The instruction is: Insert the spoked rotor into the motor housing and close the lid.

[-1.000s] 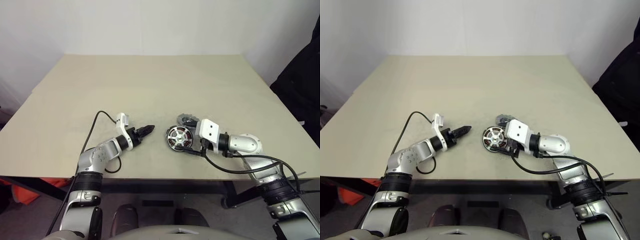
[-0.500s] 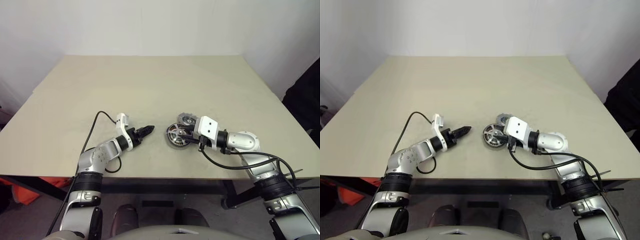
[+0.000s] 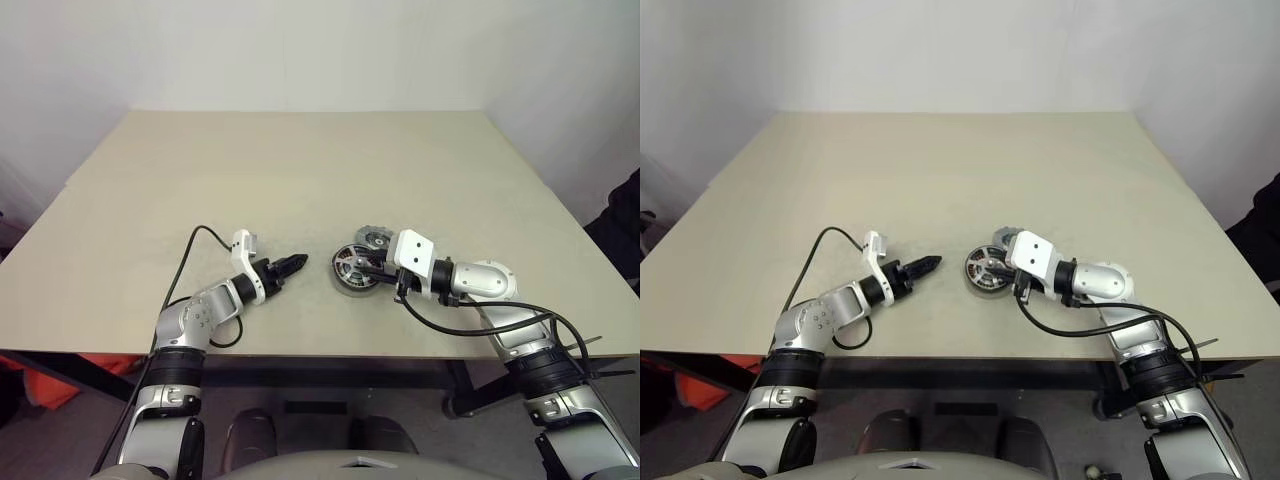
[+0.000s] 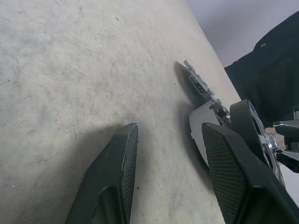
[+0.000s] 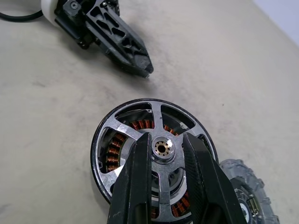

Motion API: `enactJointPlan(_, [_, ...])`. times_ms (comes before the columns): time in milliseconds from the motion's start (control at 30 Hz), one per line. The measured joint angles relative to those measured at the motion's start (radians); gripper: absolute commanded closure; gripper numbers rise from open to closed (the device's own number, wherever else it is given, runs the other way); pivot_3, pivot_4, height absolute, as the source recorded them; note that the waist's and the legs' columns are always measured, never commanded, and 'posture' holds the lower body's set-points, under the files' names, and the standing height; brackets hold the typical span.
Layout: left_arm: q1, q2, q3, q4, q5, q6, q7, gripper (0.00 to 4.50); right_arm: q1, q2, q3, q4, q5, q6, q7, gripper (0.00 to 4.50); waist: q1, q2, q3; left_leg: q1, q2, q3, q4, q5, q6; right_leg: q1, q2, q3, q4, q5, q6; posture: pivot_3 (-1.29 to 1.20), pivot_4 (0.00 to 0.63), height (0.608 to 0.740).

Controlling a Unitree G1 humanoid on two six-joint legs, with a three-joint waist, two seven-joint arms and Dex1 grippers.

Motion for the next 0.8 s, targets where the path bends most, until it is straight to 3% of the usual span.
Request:
enactJointPlan(100, [0.0,0.0,0.0,0.0,0.001,-0.001,0.0,2.2,0.0,0.001,0.0,-0.002,0.018,0.013,0.018,4.49,0.0,0.0,0.0,0.0,0.0,0.0,0.0,0.0,0.0,0.0,0.0,0.0,0.0,0.0,0.0,0.0,0.0,0.74])
enactJointPlan(800, [0.002,0.002,-0.002,-0.002,0.011,-0.008,-0.004,2.2,-0.002,0.012,-0.036,-0.047,0.093,0.11,0.03,4.49,0.0,0.0,0.0,0.001,0.0,0.0,-0.001,0.0,0.0,0.0,0.0,0.0,0.0,0.0,0.0,0.0,0.0,0.74])
